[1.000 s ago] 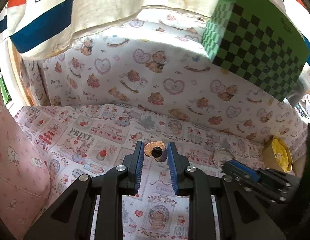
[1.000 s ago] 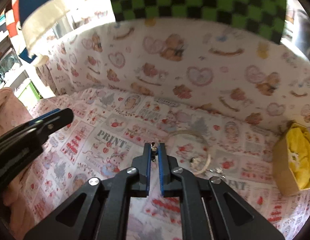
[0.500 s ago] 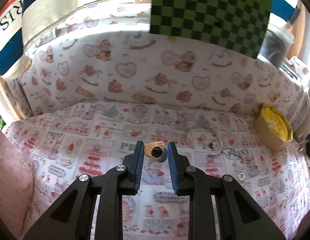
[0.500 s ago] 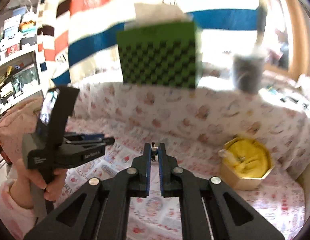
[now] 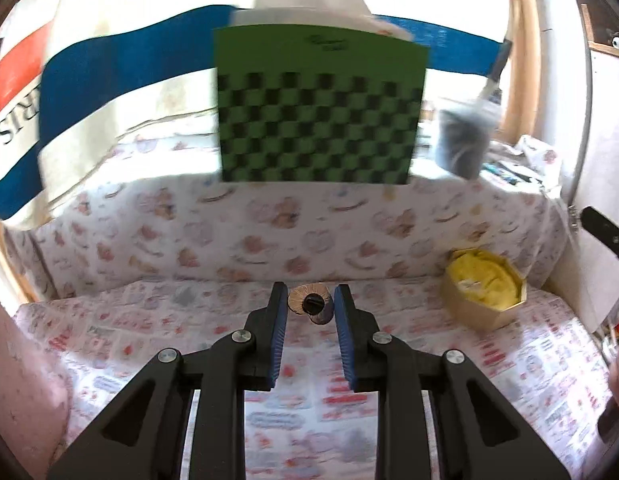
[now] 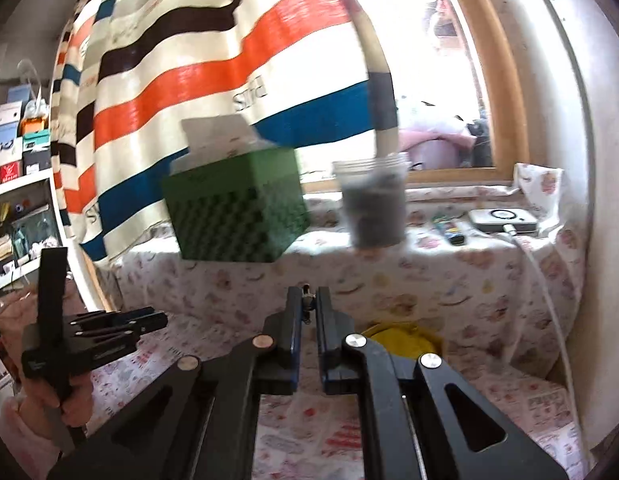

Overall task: Organize jewelry
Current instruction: 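Carry the heart pendant and stud earring over the gold box and open both grippers, then withdraw both grippers from the gold box back over the table, then move the open left gripper down around the silver bangle bracelet, then close the left gripper on the bangle while the right gripper grasps a small silver hoop ring, then carry the bangle and hoop ring over the gold box and open both grippers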

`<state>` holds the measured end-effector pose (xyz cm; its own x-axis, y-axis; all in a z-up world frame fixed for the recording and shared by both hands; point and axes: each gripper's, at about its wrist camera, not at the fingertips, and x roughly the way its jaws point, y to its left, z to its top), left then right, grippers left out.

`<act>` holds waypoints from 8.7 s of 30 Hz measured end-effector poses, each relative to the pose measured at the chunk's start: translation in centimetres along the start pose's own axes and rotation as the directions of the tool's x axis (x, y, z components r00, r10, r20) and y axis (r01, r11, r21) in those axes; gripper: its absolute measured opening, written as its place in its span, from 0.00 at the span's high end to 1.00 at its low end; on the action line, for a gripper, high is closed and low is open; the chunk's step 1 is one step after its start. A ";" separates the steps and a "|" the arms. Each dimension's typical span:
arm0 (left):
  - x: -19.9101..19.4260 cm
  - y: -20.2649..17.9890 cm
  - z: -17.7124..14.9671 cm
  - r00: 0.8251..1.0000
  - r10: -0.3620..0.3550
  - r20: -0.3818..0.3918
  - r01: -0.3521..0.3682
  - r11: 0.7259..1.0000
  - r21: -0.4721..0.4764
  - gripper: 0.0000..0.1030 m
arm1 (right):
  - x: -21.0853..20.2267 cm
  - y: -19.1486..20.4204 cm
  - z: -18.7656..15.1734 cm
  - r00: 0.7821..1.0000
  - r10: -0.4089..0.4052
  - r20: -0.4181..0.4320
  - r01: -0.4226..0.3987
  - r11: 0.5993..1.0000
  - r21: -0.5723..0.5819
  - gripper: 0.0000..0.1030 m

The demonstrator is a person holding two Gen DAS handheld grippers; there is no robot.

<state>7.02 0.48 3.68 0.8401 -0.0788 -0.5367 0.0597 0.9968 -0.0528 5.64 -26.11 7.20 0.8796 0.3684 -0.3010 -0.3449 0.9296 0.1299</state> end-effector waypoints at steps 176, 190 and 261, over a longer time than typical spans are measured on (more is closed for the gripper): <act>7.9 2.6 -0.9 0.941 -0.083 -0.328 0.078 0.997 -0.030 0.36 | 12.2 8.1 -9.3 0.784 -0.075 -0.616 0.001 0.993 -0.120 0.62; 8.4 4.9 -1.0 0.933 -0.078 -0.351 0.058 0.996 -0.066 0.36 | 17.6 12.0 -9.8 0.621 -0.212 -0.754 0.099 0.976 -0.193 0.82; 10.1 -11.8 6.0 0.950 -0.185 -0.252 0.211 0.974 0.080 0.36 | 9.3 -8.5 -3.0 0.906 -0.141 -0.400 0.206 0.971 0.125 0.88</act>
<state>18.02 -11.97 3.93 0.6508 -0.2623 -0.7125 0.2786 0.9555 -0.0972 15.74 -30.56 0.46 0.7143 0.2067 -0.6686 -0.1124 0.9769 0.1819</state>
